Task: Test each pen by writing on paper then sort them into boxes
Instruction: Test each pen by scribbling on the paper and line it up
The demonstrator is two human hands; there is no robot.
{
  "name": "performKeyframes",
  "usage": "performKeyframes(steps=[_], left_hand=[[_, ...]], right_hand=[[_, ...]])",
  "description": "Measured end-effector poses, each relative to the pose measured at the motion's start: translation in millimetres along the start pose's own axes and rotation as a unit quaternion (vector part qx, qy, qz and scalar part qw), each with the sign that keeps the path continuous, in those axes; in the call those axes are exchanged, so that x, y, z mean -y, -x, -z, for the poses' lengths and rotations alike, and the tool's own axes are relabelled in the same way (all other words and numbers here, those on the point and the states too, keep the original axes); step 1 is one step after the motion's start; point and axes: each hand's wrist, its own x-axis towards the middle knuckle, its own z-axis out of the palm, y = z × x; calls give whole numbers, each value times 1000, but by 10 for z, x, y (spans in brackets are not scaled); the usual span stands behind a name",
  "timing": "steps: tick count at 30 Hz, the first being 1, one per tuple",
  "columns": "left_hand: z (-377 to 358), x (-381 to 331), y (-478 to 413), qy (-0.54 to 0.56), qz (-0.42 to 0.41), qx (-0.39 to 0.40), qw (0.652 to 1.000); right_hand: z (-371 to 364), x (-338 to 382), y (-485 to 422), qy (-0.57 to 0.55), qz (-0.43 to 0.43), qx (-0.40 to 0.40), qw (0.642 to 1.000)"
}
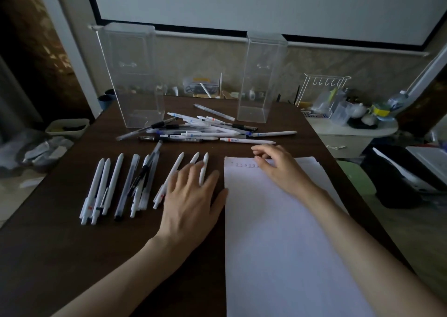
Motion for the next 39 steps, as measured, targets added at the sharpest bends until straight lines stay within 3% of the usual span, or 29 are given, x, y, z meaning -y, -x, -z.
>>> performKeyframes(steps=[4, 6, 9, 22, 27, 32, 34, 39], left_hand=[[-6, -91, -65, 104, -184, 75, 975], [-38, -94, -70, 123, -216, 142, 958], [-126, -62, -53, 106, -216, 191, 952], [-200, -52, -54, 131, -204, 188, 952], [-196, -49, -60, 127, -201, 195, 951], [-183, -50, -66, 130, -196, 200, 951], [-168, -55, -66, 131, -195, 203, 951], [-146, -54, -66, 126, -194, 212, 950]], right_hand=[[11, 21, -75, 25, -7, 1, 1000], [24, 39, -159, 47, 3, -6, 999], [30, 46, -343, 93, 9, -11, 996], [-300, 177, -671, 248, -45, -15, 968], [-176, 118, -620, 250, 11, 20, 968], [-29, 86, -443, 258, 149, -57, 953], [24, 128, -334, 255, 166, -78, 949], [10, 166, 154, 308, 33, -66, 949]])
